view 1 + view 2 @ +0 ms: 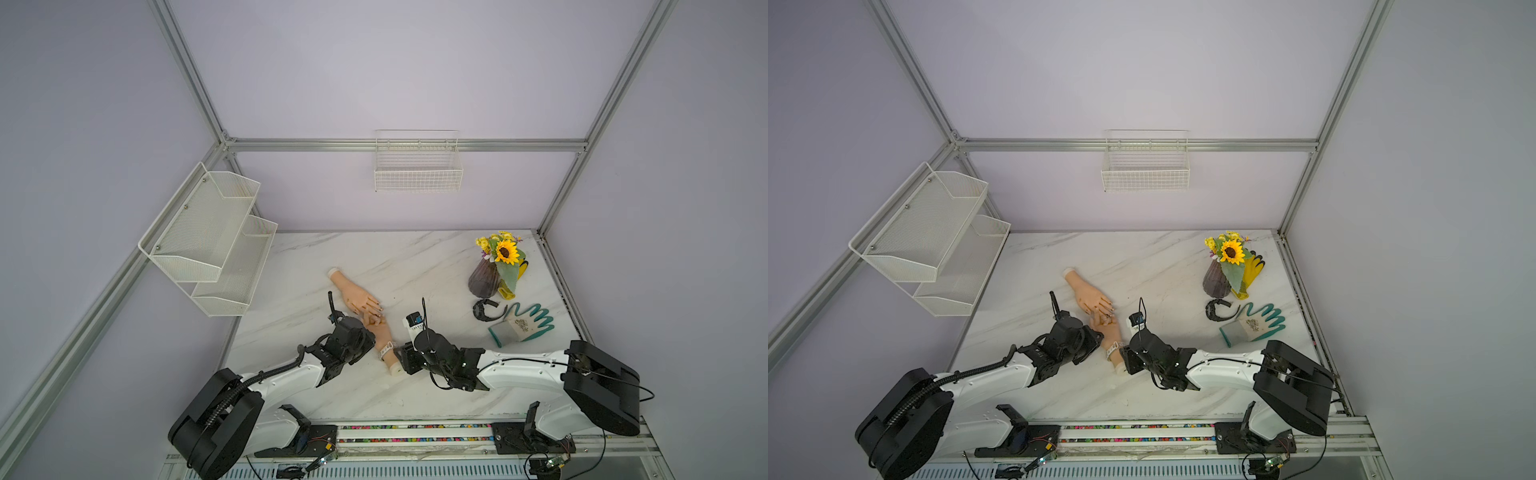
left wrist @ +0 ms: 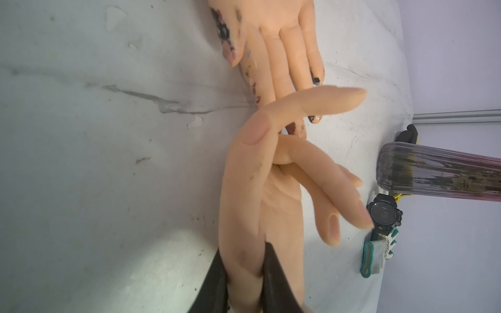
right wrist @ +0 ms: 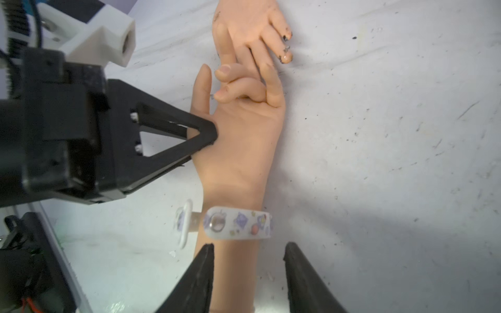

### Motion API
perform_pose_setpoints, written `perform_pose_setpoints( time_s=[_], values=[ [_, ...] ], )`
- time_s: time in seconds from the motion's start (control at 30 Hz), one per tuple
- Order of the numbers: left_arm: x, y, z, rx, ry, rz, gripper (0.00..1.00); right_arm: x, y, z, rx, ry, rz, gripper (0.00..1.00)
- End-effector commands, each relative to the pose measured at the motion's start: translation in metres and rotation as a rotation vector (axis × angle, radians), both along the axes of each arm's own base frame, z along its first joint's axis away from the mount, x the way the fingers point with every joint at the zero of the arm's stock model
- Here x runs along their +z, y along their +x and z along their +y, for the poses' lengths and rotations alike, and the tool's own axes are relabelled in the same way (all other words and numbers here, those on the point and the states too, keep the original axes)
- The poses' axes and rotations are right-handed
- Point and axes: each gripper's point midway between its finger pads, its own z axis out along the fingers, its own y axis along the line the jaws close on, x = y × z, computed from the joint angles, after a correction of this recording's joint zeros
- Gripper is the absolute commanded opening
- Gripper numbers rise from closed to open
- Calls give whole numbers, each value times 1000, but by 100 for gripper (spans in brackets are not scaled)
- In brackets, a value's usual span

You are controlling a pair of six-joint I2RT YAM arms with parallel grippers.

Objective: Take off the watch
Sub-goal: Take off the watch from the hand.

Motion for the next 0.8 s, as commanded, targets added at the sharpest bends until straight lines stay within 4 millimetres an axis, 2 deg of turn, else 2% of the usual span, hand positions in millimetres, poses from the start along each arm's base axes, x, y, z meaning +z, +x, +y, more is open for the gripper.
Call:
perform_pose_setpoints(
  time_s=[0.0,0.07,0.2,0.4,0.53,0.6,0.77],
  values=[
    [-18,-11,16,-6,98,46,0,16,21,1,-74,-3,-97,46],
    [-19,-11,16,-7,97,47,0,20,24,4,-81,18,-117,46],
    [-20,-12,16,-6,99,53,0,12,27,1,-100,1,-121,39],
    [-20,-12,16,-3,97,55,0,-1,26,2,-115,5,-87,12],
    [-19,-13,18,2,101,56,0,-13,27,0,-135,-18,-63,0],
    [-18,-12,19,3,101,49,0,-18,31,-9,-191,-54,-63,0],
    [-18,-13,22,8,111,47,0,-28,41,-45,-382,-159,-65,0]
  ],
)
